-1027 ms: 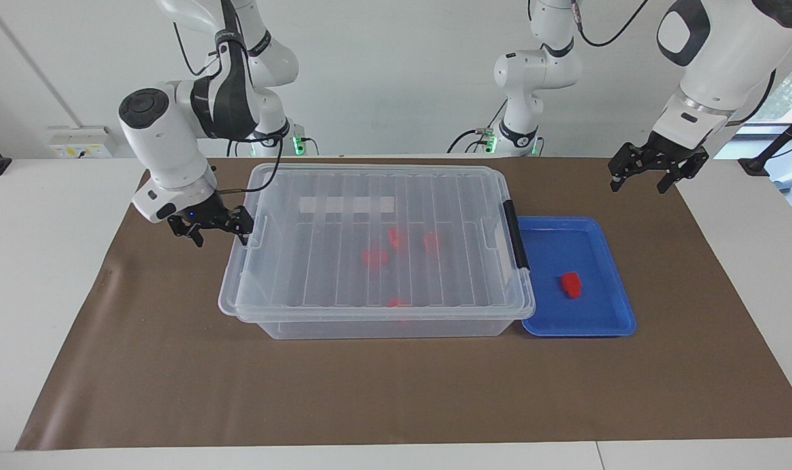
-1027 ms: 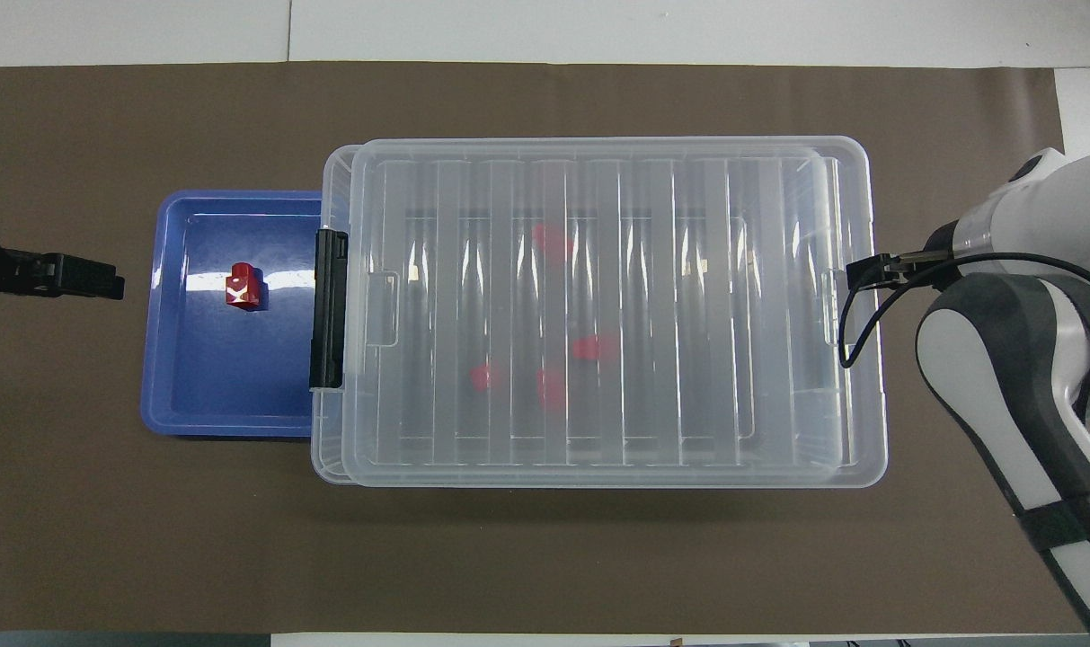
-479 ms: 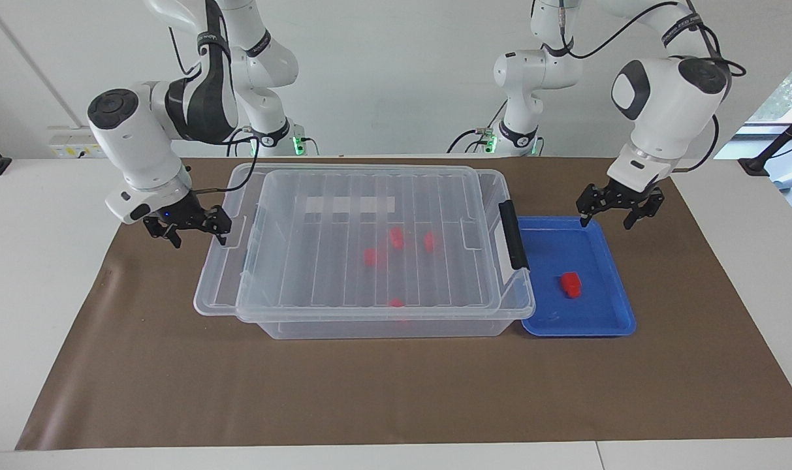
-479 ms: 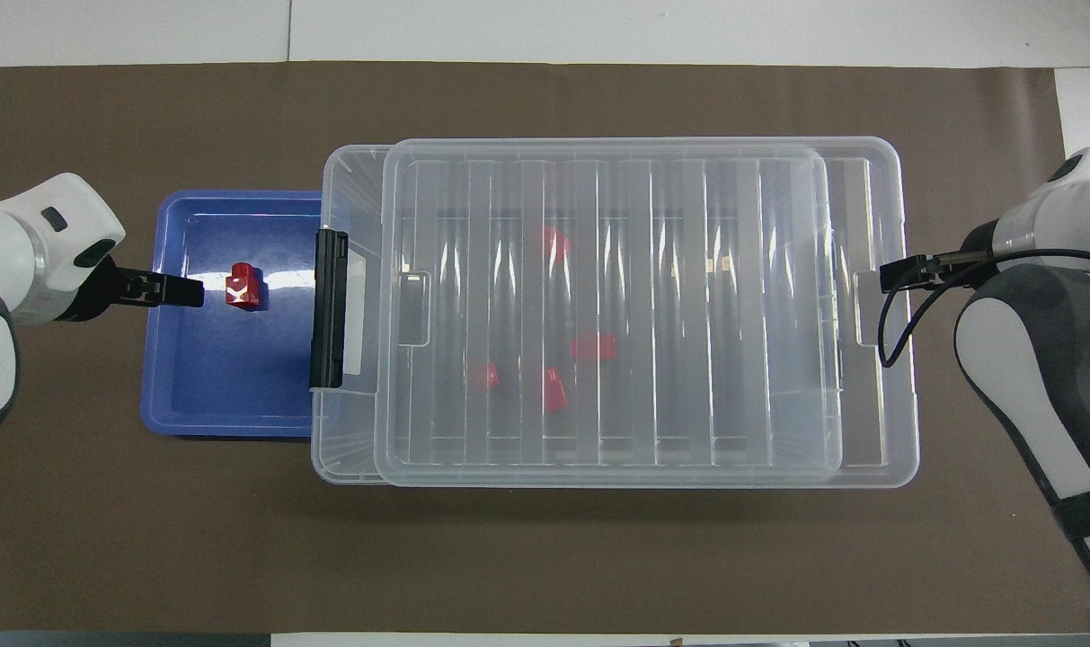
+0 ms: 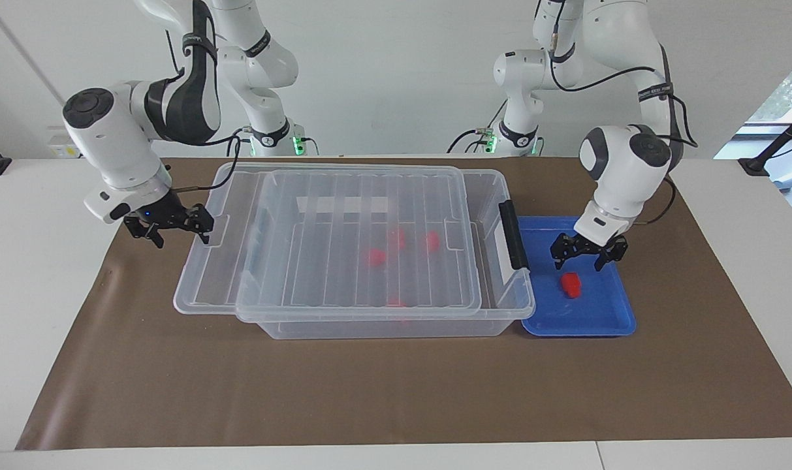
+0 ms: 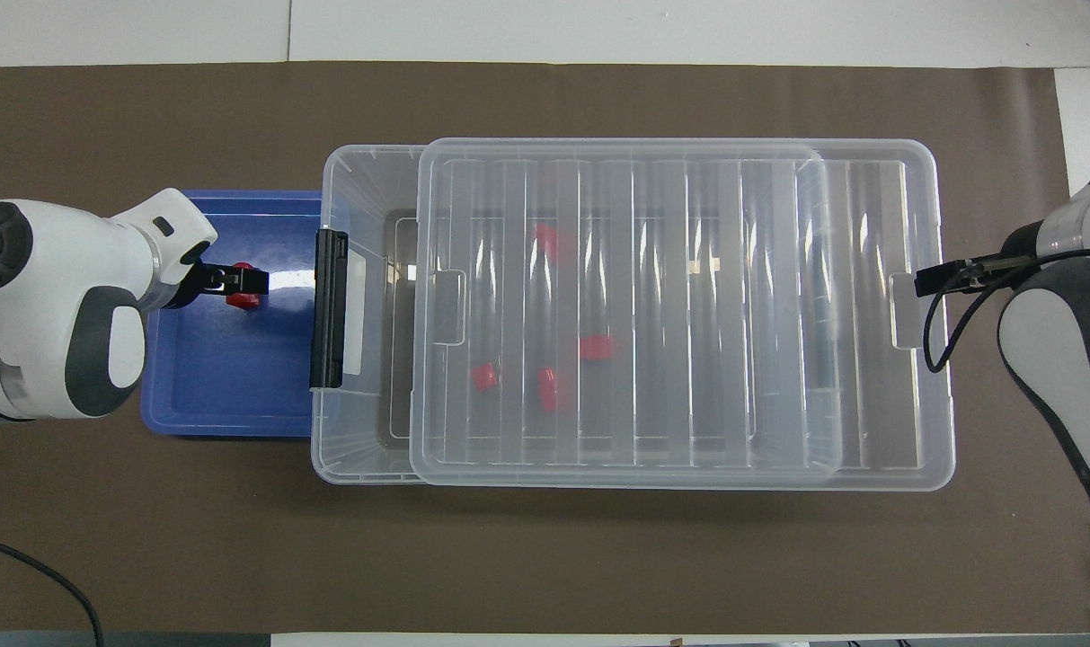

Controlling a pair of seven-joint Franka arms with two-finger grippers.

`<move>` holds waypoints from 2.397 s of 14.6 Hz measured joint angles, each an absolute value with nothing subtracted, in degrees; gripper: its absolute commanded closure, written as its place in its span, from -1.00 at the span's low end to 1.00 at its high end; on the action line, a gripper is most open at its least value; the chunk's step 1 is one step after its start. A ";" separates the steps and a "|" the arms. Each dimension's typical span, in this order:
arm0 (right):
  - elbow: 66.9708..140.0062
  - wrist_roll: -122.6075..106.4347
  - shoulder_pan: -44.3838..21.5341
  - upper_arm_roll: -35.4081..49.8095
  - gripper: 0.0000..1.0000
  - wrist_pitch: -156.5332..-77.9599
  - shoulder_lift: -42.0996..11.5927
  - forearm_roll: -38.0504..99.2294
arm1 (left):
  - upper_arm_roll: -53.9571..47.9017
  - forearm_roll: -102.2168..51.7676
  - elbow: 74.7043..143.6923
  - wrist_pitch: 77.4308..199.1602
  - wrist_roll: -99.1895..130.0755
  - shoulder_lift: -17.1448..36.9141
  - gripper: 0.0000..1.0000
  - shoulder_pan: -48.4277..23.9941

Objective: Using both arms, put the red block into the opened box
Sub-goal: 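Grasp the red block on the blue tray with the left gripper, then lift the red block and carry it over the open box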

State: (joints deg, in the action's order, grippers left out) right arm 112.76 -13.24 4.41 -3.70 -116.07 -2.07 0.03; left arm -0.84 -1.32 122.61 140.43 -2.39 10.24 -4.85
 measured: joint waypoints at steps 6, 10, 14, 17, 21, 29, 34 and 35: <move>112.75 -18.37 7.56 -3.71 -1.00 -116.19 -2.07 0.03 | -0.81 -1.32 123.59 143.11 0.40 12.57 -1.00 -4.85; 112.75 -21.65 9.63 -3.72 -1.00 -116.31 -2.07 0.02 | -0.51 -1.32 123.59 143.55 1.18 12.68 -0.96 -4.77; 112.74 -23.51 10.62 -3.69 -1.00 -116.57 -2.07 0.03 | -0.43 -1.32 123.59 143.82 1.20 12.68 -0.03 -4.76; 112.74 -25.12 11.69 -3.71 -1.00 -117.10 -2.07 0.02 | -0.54 -1.32 123.59 143.86 1.21 12.68 1.00 -4.82; 112.74 -25.27 12.06 -3.71 -1.00 -117.14 -2.07 0.02 | -0.46 -1.32 123.57 144.16 1.21 12.67 1.00 -4.78; 112.74 -26.56 12.83 -3.72 -1.00 -117.14 -2.07 0.02 | -0.75 -1.32 118.81 135.13 1.20 5.76 1.00 -5.04; 111.90 -26.56 12.75 -3.47 -1.00 -116.68 -2.13 0.02 | -1.19 -1.32 107.51 117.72 1.20 1.56 1.00 -6.70; 110.74 -26.35 12.43 -3.41 -1.00 -115.36 -2.20 0.02 | -1.55 -1.32 105.22 114.55 1.20 1.53 1.00 -6.95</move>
